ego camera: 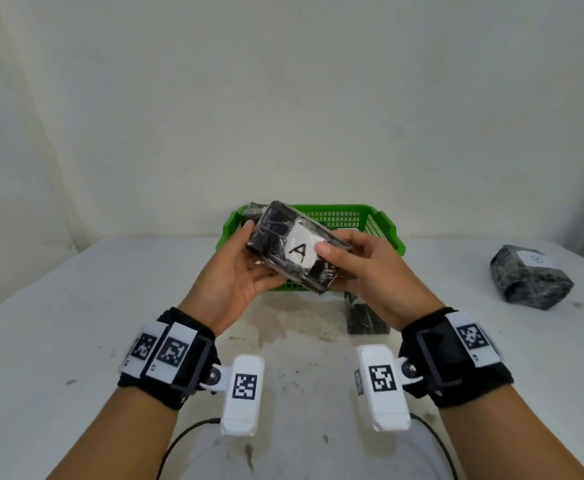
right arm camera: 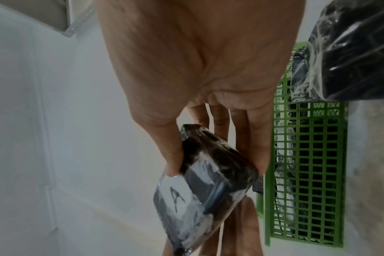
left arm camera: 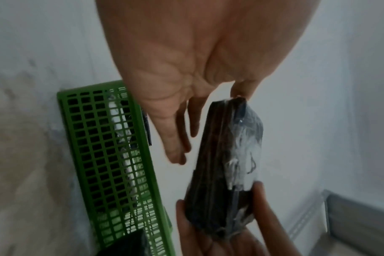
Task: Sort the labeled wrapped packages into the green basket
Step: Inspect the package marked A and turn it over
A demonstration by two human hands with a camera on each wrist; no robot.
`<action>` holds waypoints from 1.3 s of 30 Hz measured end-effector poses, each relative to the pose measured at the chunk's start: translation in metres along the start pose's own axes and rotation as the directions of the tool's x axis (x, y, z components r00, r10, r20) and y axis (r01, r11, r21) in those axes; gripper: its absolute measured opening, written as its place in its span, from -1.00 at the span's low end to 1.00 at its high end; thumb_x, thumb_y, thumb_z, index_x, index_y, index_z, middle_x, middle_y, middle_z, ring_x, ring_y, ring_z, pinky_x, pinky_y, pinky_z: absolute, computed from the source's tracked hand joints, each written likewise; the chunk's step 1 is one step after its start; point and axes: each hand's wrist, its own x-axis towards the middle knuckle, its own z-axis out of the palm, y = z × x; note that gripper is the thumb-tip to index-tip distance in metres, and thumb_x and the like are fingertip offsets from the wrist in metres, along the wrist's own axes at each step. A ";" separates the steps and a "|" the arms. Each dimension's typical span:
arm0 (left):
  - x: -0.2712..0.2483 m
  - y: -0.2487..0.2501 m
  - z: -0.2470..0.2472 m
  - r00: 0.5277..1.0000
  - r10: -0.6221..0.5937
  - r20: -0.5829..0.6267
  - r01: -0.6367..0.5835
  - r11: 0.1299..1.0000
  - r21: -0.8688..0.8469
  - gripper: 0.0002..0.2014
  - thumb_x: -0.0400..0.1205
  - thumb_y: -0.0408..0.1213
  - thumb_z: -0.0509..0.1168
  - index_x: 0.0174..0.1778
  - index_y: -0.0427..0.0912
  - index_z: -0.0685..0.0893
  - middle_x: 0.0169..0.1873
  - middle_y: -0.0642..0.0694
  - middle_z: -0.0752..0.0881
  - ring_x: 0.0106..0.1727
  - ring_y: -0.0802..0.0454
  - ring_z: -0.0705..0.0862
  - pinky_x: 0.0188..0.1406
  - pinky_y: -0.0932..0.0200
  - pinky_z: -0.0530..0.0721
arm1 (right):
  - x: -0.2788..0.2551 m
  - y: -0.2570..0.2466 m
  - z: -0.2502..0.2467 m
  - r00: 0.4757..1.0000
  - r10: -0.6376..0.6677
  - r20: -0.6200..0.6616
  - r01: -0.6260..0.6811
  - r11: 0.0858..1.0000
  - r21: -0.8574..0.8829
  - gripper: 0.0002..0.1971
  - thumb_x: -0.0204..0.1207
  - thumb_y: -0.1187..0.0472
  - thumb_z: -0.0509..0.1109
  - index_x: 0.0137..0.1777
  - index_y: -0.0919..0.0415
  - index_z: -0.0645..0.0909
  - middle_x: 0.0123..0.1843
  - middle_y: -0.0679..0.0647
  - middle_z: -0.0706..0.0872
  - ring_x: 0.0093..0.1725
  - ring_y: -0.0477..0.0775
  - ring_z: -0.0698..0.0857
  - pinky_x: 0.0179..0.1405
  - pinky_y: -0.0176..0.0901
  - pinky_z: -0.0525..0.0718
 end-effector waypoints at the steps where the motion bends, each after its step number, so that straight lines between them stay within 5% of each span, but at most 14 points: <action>1: 0.001 -0.001 0.002 0.997 0.069 -0.018 -0.068 0.997 0.036 -0.50 0.76 0.03 0.12 0.55 -0.17 0.48 0.40 -0.27 0.65 0.37 -0.24 0.67 0.24 -0.17 0.72 | 0.000 -0.001 0.000 1.000 0.019 -0.015 -0.019 1.000 0.019 -0.69 0.54 0.18 0.57 0.20 0.34 0.74 0.24 0.36 0.84 0.19 0.32 0.85 0.20 0.25 0.84; 5: 0.004 -0.003 0.022 0.974 0.219 -0.061 -0.184 0.917 0.355 -0.68 0.70 -0.17 0.28 0.30 -0.24 0.70 0.13 -0.19 0.81 0.17 -0.13 0.79 0.18 -0.10 0.76 | 0.001 -0.001 -0.004 0.988 0.109 -0.111 -0.096 0.989 0.112 -0.62 0.67 0.16 0.50 0.36 0.41 0.72 0.26 0.34 0.84 0.22 0.35 0.85 0.16 0.19 0.86; 11: 0.016 -0.013 0.068 0.994 0.091 -0.061 -0.060 0.915 0.398 -0.73 0.70 -0.33 0.32 0.32 -0.20 0.67 0.07 -0.14 0.84 0.08 -0.07 0.83 0.08 -0.05 0.80 | -0.013 -0.020 -0.046 0.960 0.186 -0.211 -0.148 0.971 0.186 -0.64 0.65 0.13 0.53 0.28 0.40 0.79 0.03 0.17 0.87 -0.07 0.09 0.84 -0.13 -0.09 0.82; 15: 0.029 -0.034 0.131 0.999 0.027 -0.040 -0.007 0.899 0.438 -0.80 0.69 -0.33 0.32 0.19 -0.27 0.71 -0.03 -0.17 0.83 -0.05 -0.04 0.84 -0.01 0.01 0.83 | -0.035 -0.039 -0.104 0.911 0.289 -0.296 -0.258 0.956 0.140 -0.80 0.64 0.10 0.52 0.13 0.21 0.76 -0.18 0.07 0.76 -0.26 0.02 0.74 -0.26 -0.16 0.67; 23: 0.050 -0.096 0.266 0.974 -0.224 0.019 0.183 0.839 0.512 -0.86 0.59 -0.32 0.37 -0.27 -0.24 0.74 -0.17 -0.27 0.78 -0.13 -0.20 0.78 -0.06 -0.11 0.84 | -0.096 -0.067 -0.239 0.798 0.305 -0.520 -0.376 0.926 -0.034 -0.74 0.63 0.08 0.55 0.21 0.21 0.78 -0.15 0.09 0.76 -0.26 0.02 0.73 -0.33 -0.18 0.67; 29: 0.075 -0.162 0.340 0.951 -0.305 0.055 0.198 0.735 0.649 -0.54 0.33 -0.10 0.37 0.10 -0.26 0.76 -0.12 -0.20 0.82 -0.10 -0.17 0.82 -0.08 -0.07 0.85 | -0.135 -0.060 -0.322 0.675 0.351 -0.649 -0.474 0.880 -0.016 -0.74 0.58 0.08 0.61 0.13 0.24 0.74 -0.14 0.12 0.73 -0.23 0.06 0.70 -0.31 -0.16 0.63; 34: 0.098 -0.213 0.384 0.936 -0.348 0.048 0.206 0.653 0.729 -0.49 0.28 -0.01 0.34 0.03 -0.28 0.75 -0.06 -0.23 0.81 -0.03 -0.21 0.81 0.00 -0.10 0.82 | -0.150 -0.049 -0.374 0.597 0.349 -0.723 -0.503 0.864 0.002 -0.62 0.52 0.12 0.67 0.21 0.33 0.73 -0.12 0.18 0.79 -0.23 0.11 0.76 -0.39 -0.14 0.68; 36: 0.109 -0.231 0.396 0.921 -0.387 0.040 0.226 0.615 0.755 -0.54 0.24 -0.01 0.37 -0.07 -0.26 0.75 -0.14 -0.21 0.82 -0.10 -0.22 0.82 0.00 -0.10 0.82 | -0.152 -0.044 -0.391 0.575 0.352 -0.739 -0.510 0.860 0.013 -0.61 0.51 0.15 0.68 0.21 0.39 0.74 -0.12 0.22 0.82 -0.21 0.17 0.81 -0.32 -0.09 0.77; 39: 0.095 -0.217 0.413 0.915 -0.393 0.087 0.162 0.557 0.815 -0.71 0.40 -0.02 0.37 -0.18 -0.18 0.74 -0.16 -0.21 0.82 -0.08 -0.22 0.82 0.06 -0.07 0.80 | -0.153 -0.036 -0.412 0.540 0.340 -0.770 -0.547 0.837 -0.013 -0.58 0.44 0.13 0.72 0.16 0.41 0.76 -0.02 0.30 0.85 0.02 0.34 0.88 0.15 0.24 0.86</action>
